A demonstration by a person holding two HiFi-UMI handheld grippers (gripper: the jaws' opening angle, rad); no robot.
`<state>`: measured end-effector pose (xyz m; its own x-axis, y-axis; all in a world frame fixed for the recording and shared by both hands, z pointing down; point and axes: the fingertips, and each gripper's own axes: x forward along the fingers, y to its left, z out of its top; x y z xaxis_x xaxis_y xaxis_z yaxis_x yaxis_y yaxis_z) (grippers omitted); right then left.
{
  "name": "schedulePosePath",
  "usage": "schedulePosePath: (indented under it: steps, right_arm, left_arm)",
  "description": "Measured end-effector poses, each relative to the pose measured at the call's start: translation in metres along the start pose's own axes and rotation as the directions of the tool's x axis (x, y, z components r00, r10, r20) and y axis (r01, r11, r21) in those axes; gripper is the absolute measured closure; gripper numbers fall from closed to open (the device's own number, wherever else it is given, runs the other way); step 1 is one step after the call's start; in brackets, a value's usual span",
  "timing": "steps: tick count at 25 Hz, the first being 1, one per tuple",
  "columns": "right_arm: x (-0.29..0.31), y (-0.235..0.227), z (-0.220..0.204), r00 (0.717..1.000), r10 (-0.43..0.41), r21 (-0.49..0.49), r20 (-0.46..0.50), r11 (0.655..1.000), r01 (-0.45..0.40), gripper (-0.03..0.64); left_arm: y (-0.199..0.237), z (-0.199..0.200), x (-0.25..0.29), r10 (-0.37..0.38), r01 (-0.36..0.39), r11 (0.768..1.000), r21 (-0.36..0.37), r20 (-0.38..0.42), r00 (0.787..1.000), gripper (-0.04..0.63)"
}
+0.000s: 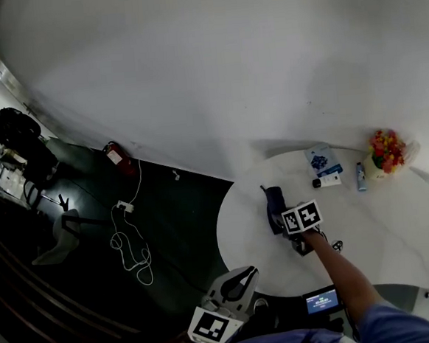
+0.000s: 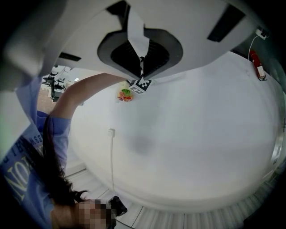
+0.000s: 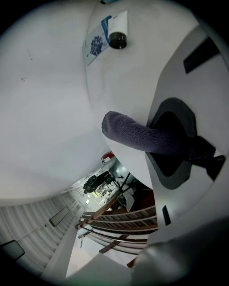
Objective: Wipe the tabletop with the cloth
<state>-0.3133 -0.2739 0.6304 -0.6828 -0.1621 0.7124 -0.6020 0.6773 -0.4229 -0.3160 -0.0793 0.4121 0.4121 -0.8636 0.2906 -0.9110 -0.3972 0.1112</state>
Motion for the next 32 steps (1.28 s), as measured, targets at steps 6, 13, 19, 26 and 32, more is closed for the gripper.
schedulePosePath:
  steps: [6, 13, 19, 26, 32]
  right_arm:
    - [-0.033, -0.037, -0.013, 0.994, -0.109, 0.032, 0.025, 0.994, 0.109, 0.543]
    - [-0.079, -0.086, -0.036, 0.992, -0.118, 0.063, 0.049, 0.991, 0.114, 0.543]
    - [-0.141, -0.160, -0.063, 0.993, -0.106, 0.091, 0.051, 0.991, 0.101, 0.543]
    - [-0.240, -0.273, -0.112, 0.980, -0.185, 0.194, 0.070, 0.966, 0.168, 0.543]
    - [-0.323, -0.370, -0.155, 0.956, -0.281, 0.292, 0.085, 0.924, 0.246, 0.543]
  left_arm:
    - [-0.023, -0.001, -0.006, -0.093, 0.093, 0.995, 0.038, -0.020, 0.996, 0.580]
    - [-0.072, 0.015, 0.038, -0.161, 0.163, 0.983, 0.080, -0.029, 0.987, 0.580]
    - [-0.131, 0.034, 0.112, -0.174, 0.176, 0.981, 0.087, -0.021, 0.984, 0.580]
    - [-0.223, 0.047, 0.198, -0.288, 0.291, 0.952, 0.098, -0.041, 0.957, 0.580]
    - [-0.293, 0.055, 0.265, -0.388, 0.393, 0.911, 0.124, -0.067, 0.919, 0.580]
